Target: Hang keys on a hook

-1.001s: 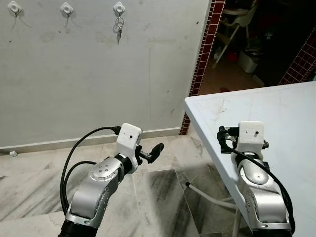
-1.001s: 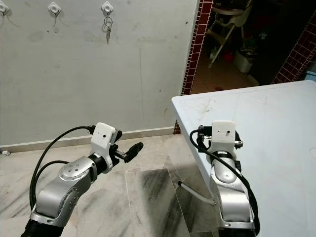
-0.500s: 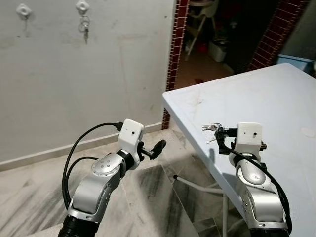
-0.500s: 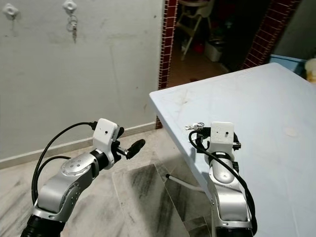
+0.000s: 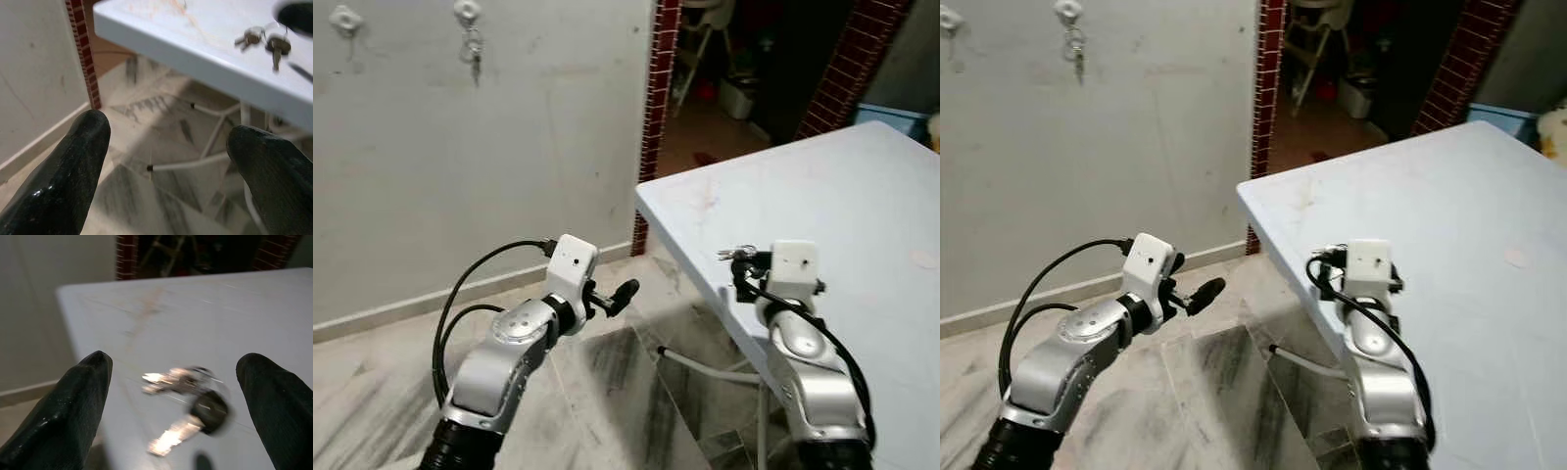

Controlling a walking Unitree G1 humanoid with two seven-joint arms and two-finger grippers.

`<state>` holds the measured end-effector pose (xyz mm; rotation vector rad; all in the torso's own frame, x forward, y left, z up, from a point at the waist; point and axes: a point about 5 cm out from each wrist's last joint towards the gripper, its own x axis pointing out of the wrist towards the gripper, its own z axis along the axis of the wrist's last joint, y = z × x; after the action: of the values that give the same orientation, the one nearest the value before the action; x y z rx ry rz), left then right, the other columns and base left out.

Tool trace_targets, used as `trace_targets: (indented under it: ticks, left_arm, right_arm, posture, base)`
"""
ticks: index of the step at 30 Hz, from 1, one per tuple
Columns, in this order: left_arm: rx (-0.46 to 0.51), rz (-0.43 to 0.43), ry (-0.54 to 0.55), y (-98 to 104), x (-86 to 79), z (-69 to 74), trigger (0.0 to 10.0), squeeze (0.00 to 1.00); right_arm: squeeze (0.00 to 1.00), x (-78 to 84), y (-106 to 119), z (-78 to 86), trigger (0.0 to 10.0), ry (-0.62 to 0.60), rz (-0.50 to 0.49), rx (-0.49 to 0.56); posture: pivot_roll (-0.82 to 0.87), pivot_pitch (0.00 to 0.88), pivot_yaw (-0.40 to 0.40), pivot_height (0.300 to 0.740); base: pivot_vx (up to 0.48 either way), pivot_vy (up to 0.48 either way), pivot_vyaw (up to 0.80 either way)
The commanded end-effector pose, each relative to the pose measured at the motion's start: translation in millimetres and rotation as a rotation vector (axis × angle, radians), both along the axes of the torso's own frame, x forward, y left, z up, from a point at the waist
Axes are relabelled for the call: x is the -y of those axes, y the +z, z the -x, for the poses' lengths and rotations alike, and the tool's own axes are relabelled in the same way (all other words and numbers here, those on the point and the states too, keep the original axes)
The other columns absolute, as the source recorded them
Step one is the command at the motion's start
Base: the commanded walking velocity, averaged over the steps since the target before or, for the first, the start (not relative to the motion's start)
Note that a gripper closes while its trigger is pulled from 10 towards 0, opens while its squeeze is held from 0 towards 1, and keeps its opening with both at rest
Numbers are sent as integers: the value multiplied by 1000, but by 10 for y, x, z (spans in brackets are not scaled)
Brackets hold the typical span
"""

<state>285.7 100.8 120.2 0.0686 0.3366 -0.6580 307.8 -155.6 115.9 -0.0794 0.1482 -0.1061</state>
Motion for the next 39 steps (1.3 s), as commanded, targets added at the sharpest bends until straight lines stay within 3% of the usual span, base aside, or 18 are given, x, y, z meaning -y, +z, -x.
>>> trace_targets:
  ticks: [1,13,17,27,39]
  left_arm:
    - [-8,-19,-51,4,63,8,10000,0]
    - [-2,-33,-142,27,138,22,10000,0]
    - [45,4,-85,122,149,-39,10000,0]
    - [32,109,69,182,74,-124,10000,0]
    - [33,117,92,173,64,-154,10000,0]
  right_arm:
    - [0,12,-20,-27,10000,-17,-3,1]
    - [0,103,-50,-123,10000,-151,64,-36]
    - [0,88,7,-167,10000,-150,23,-21]
    - [0,85,-11,-146,10000,-149,20,-25]
    - [0,106,-41,-105,10000,-145,26,-39]
  posture:
    - [120,0,-34,740]
    - [134,0,-38,740]
    - [139,0,-38,740]
    - [137,0,-38,740]
    - [127,0,-45,740]
  base:
    - [0,0,0]
    - [0,0,0]
    - [0,0,0]
    - [0,0,0]
    - [0,-76,0]
